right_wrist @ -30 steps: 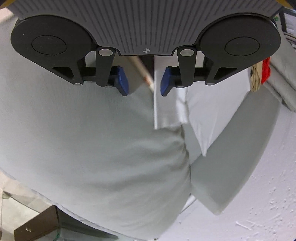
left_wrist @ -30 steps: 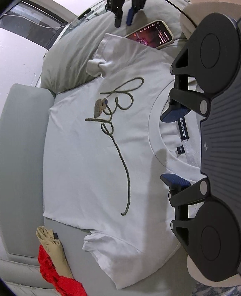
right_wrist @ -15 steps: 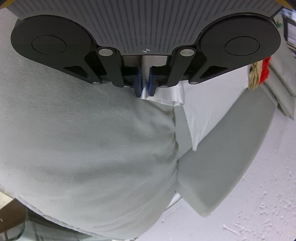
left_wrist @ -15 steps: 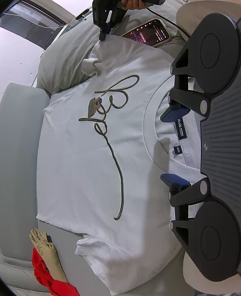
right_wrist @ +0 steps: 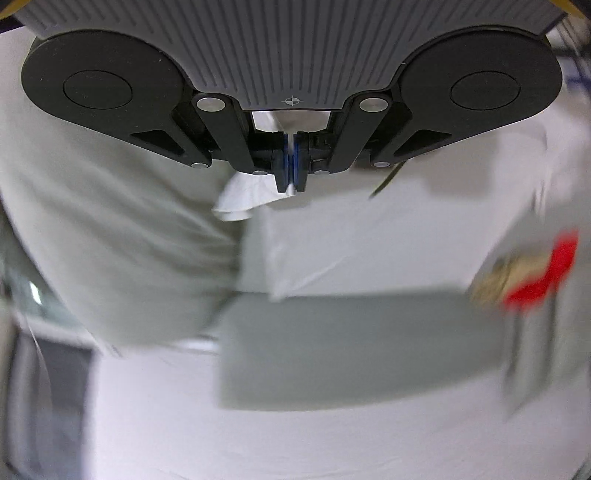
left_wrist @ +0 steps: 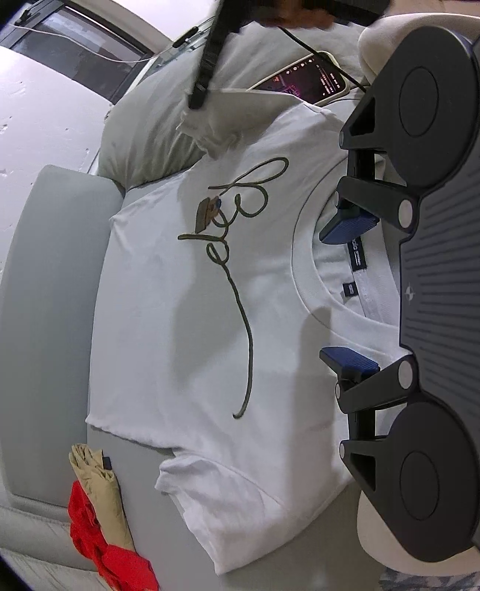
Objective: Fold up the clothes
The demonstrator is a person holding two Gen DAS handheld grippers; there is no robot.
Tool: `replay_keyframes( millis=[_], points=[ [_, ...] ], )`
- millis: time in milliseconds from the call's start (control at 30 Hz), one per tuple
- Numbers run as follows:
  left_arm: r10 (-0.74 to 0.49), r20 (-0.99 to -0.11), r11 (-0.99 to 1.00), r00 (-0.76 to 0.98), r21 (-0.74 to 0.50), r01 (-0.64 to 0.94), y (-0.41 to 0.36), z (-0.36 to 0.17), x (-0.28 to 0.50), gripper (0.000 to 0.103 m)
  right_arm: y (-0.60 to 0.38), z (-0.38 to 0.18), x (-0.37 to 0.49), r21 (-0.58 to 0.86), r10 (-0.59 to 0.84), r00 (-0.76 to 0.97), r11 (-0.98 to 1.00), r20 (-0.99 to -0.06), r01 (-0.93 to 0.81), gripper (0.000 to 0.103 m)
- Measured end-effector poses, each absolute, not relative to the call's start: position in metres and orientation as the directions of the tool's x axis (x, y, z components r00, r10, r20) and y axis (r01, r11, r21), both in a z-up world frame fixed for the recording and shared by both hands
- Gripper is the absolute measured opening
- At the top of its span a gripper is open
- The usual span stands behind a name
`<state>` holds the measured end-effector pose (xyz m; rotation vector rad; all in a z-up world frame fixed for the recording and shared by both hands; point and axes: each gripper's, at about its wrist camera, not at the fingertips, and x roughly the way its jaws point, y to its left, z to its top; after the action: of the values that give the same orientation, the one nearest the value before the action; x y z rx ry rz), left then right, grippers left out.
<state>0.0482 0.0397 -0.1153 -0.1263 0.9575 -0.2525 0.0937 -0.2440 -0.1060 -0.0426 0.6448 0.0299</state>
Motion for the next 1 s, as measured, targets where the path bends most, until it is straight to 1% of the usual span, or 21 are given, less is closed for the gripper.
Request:
replay_keyframes(
  millis=[33,133,233,333,367,400,467,567,667,733,833,900,1000],
  points=[
    [-0.265,-0.791,0.964,0.551,-0.216,0.153,0.042,-0.115,0.048,0.060,-0.225,-0.111,0.091,-0.093,0.010,0.791,0.992,-0.611,-0.084,0.003],
    [-0.261,-0.791,0.965,0.553,-0.213,0.150,0.046,-0.115,0.045,0.060,-0.192,-0.134,0.090,-0.170,0.007,0.744,0.972,-0.668,-0.162,0.003],
    [-0.260,-0.790,0.966,0.555,-0.214,0.148,0.050,-0.115,0.042,0.060,-0.179,-0.152,0.088,-0.170,0.020,0.663,0.960,-0.749,-0.221,0.006],
    [-0.250,-0.795,0.968,0.553,-0.215,0.129,0.054,-0.117,0.043,0.061,-0.191,-0.142,0.069,-0.050,0.100,0.635,0.976,-0.766,-0.213,0.023],
    [-0.249,-0.797,0.968,0.551,-0.217,0.124,0.055,-0.118,0.044,0.060,-0.203,-0.134,0.066,0.008,0.126,0.651,0.983,-0.748,-0.181,0.034],
    [-0.248,-0.799,0.968,0.548,-0.218,0.120,0.055,-0.119,0.045,0.060,-0.215,-0.126,0.063,0.068,0.151,0.669,0.987,-0.727,-0.148,0.036],
    [-0.246,-0.803,0.969,0.543,-0.220,0.114,0.053,-0.121,0.047,0.060,-0.249,-0.113,0.066,0.189,0.139,0.721,0.982,-0.679,-0.011,0.036],
    [-0.249,-0.811,0.968,0.530,-0.221,0.117,0.048,-0.125,0.050,0.061,-0.288,-0.109,0.089,0.307,0.118,0.718,0.942,-0.686,0.139,0.037],
    [-0.249,-0.819,0.969,0.516,-0.210,0.134,0.042,-0.129,0.051,0.061,-0.285,-0.111,0.114,0.293,0.138,0.710,0.951,-0.691,0.100,0.037],
    [-0.247,-0.823,0.969,0.511,-0.205,0.139,0.041,-0.131,0.051,0.061,-0.271,-0.119,0.136,0.305,0.184,0.688,0.951,-0.702,0.058,0.037],
    [-0.248,-0.826,0.969,0.506,-0.201,0.146,0.041,-0.132,0.052,0.061,-0.256,-0.137,0.167,0.316,0.210,0.641,0.947,-0.738,0.053,0.036],
    [-0.250,-0.827,0.968,0.503,-0.202,0.148,0.042,-0.134,0.054,0.061,-0.248,-0.149,0.186,0.267,0.158,0.606,0.959,-0.780,0.094,0.038],
    [-0.255,-0.827,0.967,0.500,-0.209,0.148,0.044,-0.136,0.055,0.061,-0.245,-0.159,0.199,0.247,0.133,0.565,0.960,-0.814,0.130,0.038]
  ],
)
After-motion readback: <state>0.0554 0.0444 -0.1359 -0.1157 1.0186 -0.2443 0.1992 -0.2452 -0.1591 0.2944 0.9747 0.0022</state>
